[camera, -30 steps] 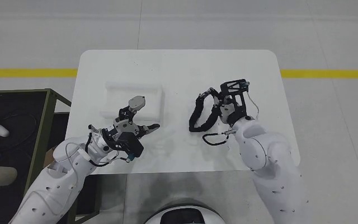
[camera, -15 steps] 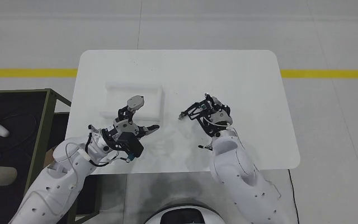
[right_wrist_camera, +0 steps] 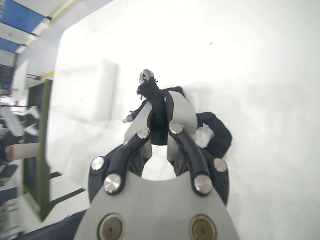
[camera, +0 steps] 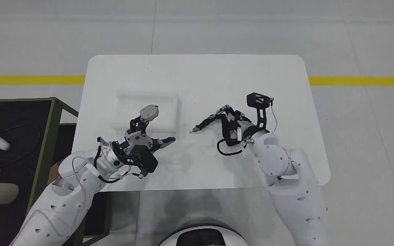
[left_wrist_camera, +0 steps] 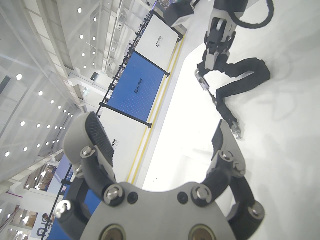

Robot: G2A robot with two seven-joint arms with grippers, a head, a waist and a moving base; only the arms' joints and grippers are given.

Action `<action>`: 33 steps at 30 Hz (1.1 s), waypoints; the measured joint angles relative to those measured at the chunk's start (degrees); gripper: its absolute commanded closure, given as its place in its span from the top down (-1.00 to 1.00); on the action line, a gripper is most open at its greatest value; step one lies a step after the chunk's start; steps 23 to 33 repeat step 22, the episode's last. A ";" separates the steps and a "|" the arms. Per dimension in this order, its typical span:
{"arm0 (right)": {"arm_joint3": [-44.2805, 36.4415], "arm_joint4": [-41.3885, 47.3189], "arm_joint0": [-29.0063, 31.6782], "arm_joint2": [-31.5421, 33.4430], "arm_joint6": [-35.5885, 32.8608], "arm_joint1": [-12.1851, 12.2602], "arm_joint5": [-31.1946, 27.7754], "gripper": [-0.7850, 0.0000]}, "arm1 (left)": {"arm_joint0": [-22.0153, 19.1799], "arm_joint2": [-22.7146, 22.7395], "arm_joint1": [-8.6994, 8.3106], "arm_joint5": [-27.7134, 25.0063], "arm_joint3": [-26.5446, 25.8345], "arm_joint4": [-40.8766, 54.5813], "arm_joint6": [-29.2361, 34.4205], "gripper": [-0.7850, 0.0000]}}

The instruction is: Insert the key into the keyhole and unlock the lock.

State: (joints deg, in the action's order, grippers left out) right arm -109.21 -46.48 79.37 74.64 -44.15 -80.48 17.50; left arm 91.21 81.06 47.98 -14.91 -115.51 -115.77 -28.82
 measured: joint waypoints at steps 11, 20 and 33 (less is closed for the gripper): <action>-8.53 -11.58 4.83 2.53 4.43 1.30 0.93 1.00 | 0.00 0.00 0.00 0.00 0.00 0.00 0.00 1.00; -11.05 -12.56 7.13 2.05 4.86 1.36 1.49 1.00 | 0.00 0.00 0.00 0.00 0.00 0.00 0.00 1.00; -11.05 -12.56 7.13 2.05 4.86 1.36 1.49 1.00 | 0.00 0.00 0.00 0.00 0.00 0.00 0.00 1.00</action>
